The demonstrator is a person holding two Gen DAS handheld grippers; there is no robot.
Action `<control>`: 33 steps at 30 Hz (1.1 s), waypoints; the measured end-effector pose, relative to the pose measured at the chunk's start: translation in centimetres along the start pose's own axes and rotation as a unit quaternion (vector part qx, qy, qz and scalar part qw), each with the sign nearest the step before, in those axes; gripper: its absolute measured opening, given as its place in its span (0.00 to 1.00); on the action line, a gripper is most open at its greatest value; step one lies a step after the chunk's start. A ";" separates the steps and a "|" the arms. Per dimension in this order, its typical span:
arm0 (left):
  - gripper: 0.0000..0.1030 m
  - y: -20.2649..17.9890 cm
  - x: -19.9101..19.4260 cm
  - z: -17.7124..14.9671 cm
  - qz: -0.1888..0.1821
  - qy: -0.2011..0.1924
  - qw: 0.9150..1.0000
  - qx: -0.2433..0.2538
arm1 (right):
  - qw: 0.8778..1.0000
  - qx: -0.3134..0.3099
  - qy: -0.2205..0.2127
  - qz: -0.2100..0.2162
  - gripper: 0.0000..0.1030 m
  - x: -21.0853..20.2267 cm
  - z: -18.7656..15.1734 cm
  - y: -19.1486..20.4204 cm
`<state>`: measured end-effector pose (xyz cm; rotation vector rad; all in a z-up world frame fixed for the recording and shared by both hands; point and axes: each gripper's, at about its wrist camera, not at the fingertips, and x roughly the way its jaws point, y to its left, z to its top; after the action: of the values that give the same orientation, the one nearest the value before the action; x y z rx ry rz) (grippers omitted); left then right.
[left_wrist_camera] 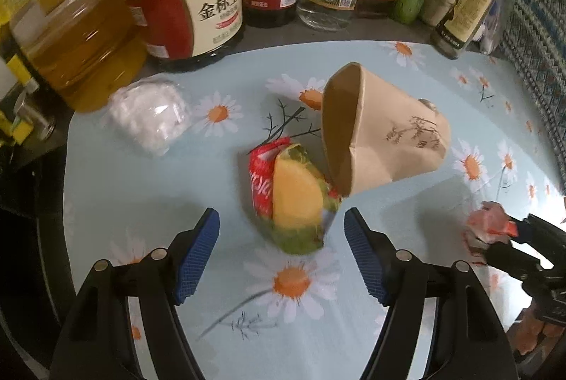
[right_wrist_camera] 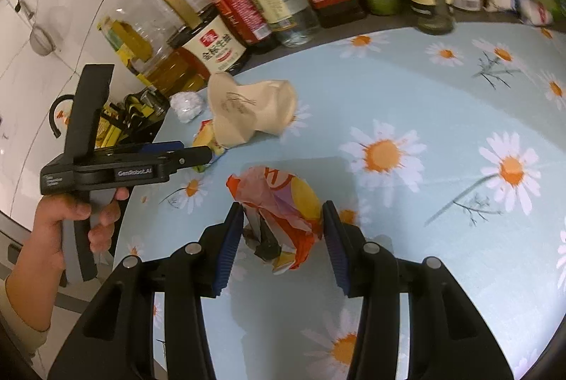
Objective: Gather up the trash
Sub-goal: 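Grasp the colourful snack wrapper with the right tool while the left tool grasps the yellow-green chip bag, then carry the wrapper and chip bag down over the black bin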
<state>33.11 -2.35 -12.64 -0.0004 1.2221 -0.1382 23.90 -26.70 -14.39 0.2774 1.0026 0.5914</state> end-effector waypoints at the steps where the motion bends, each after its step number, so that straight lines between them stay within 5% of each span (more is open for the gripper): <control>1: 0.68 -0.1 0.2 0.1 -0.002 0.001 1.000 0.003 | 1.000 0.002 -0.001 -0.001 0.45 -0.1 -0.1 -0.2; 16: 0.57 -1.0 1.6 0.1 0.011 -0.018 0.999 0.026 | 1.000 0.012 0.004 -0.002 0.45 0.0 -0.7 -0.9; 33: 0.56 0.2 -2.6 -3.2 0.003 -0.038 0.999 0.016 | 1.000 0.002 0.002 0.003 0.45 -0.2 -1.9 1.9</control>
<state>29.25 -1.59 -11.35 0.0263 1.1441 -0.1510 21.50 -25.39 -14.31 0.2824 1.0074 0.5954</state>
